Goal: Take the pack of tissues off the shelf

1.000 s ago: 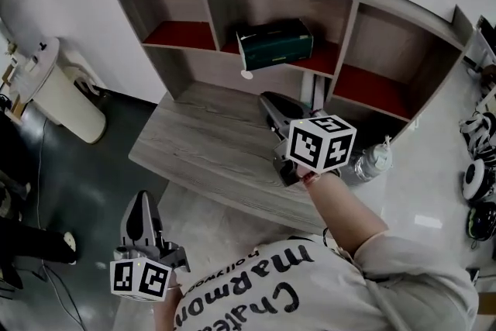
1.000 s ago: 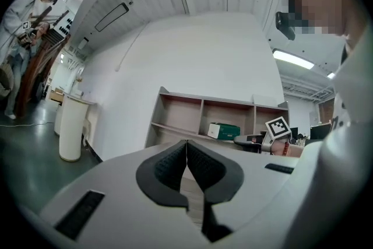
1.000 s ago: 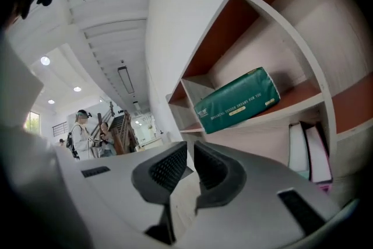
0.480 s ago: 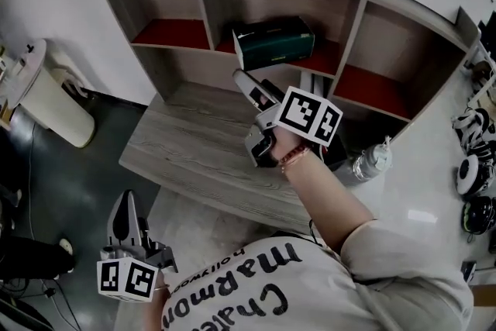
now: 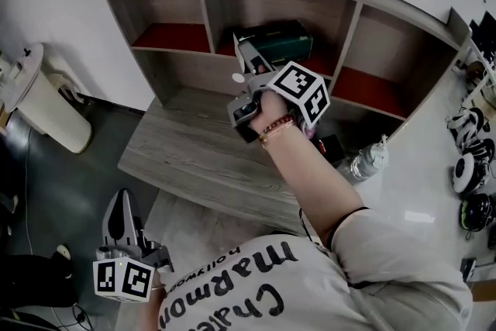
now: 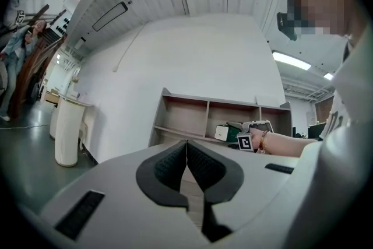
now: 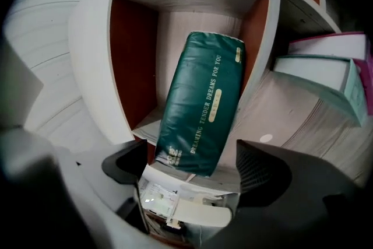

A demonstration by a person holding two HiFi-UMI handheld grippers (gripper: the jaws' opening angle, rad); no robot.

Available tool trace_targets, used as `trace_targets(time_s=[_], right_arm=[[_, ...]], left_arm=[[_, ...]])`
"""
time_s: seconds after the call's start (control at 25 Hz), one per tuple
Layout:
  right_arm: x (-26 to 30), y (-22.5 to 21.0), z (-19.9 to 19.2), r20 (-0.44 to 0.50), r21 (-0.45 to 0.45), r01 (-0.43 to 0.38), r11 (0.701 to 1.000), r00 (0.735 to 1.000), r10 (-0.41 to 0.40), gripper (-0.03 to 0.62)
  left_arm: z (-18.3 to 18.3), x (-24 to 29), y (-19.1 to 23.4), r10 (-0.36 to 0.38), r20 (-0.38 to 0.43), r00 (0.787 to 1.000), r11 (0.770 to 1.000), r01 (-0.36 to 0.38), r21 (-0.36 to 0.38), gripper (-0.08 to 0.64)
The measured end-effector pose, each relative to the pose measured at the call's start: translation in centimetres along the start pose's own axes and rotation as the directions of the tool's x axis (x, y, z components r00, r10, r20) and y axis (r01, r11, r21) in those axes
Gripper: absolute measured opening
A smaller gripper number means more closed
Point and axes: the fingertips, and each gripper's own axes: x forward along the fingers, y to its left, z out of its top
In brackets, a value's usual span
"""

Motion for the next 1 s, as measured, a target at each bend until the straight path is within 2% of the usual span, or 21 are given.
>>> trace_targets(time_s=[0.2, 0.4, 0.44, 0.52, 1.0], right_arm=[[0.9, -0.9, 0.4, 0.028, 0.098, 0.044, 0.994, 0.999, -0.047, 0.457], [1.7, -0.9, -0.3, 0.017, 0.24, 0.004, 0.971, 1.0, -0.008, 0.454], [1.8, -0.7, -0.4, 0.017, 0.257, -0.009, 0.966, 1.0, 0.004, 0.435], [1.6, -0.4, -0.4, 0.018, 0.268, -0.018, 0.963, 1.0, 0.014, 0.368], [1.4, -0.4, -0.6, -0.03, 0.234, -0.028, 0.972, 0.999, 0.036, 0.342]], left_arm=[[-0.1, -1.3, 0.4, -0.004, -0.007, 1.0, 1.0, 0.004, -0.014, 0.018], [0.2, -2.7, 1.0, 0.005, -0.005, 1.0, 1.0, -0.005, -0.026, 0.018], [0.2, -2.9, 0.9, 0.003, -0.004, 1.0, 1.0, -0.003, -0.024, 0.018], [0.3, -3.2, 0.7, -0.001, 0.002, 1.0, 1.0, 0.001, -0.023, 0.018], [0.5, -4.3, 0.8, 0.019, 0.027, 0.999, 0.999, -0.019, -0.026, 0.017]])
